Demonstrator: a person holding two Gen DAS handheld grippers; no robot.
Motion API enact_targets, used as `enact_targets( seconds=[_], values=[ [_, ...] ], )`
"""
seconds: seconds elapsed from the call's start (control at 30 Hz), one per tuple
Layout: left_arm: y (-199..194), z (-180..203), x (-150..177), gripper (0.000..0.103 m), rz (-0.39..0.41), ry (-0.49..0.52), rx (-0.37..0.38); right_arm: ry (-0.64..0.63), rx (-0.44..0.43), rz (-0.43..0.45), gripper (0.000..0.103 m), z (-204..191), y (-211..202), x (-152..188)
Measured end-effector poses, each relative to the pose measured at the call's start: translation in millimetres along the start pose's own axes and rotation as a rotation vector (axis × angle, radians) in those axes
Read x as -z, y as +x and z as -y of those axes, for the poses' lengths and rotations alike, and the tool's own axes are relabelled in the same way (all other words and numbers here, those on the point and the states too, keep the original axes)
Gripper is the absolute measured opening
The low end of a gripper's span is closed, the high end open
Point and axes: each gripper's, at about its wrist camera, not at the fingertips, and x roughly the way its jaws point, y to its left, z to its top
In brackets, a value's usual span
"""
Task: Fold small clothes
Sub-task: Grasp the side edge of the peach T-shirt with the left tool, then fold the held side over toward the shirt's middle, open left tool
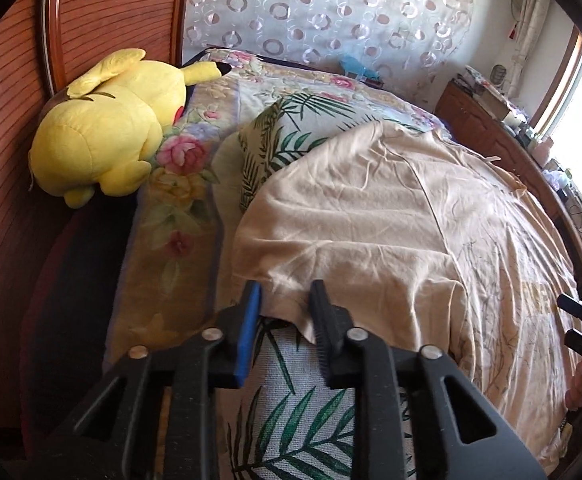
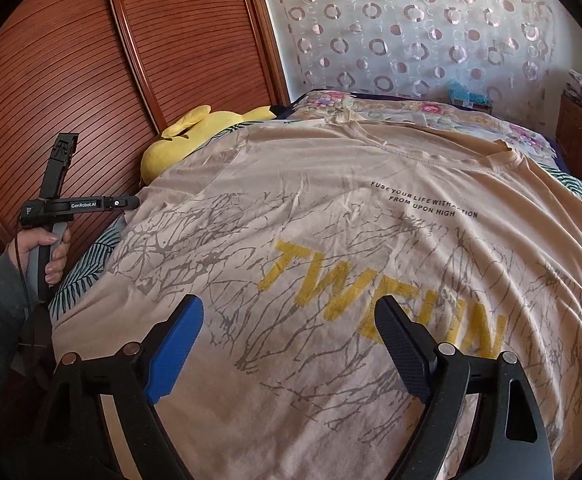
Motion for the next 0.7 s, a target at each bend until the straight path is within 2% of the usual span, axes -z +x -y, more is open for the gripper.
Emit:
enact_targets(
  seconds=[0.07,0.1,0.17,0.37,0.5,0.7],
  values=[
    [-2,1,-1,0.015,0.006,0.015,-0.02,-0.004,-0.006,-0.003,0.086,0,1,1],
    [-3,1,-1,0.008,0.01,0.022,-0.031,-0.005,-0.009,-0.004,0.086,0,1,2],
    [-6,1,-2,0.005,0.019,0.038,-0.041,-0.007,-0.009,-0.007,0.086,1,2,3],
    [-23,14,-9,0.004,0.087,0.102,-0.077,0.004,-0.004,0.002,0.086,3,-2,5],
    [-33,32,-18,0.004,0.123,0.132,-0.055,0.02,-0.001,0.017,0.086,6,-7,6],
    [-39,78,-33,0.004,0.154,0.199,0.013,0.052,0.015,0.031,0.086,18,-13,8]
  ],
)
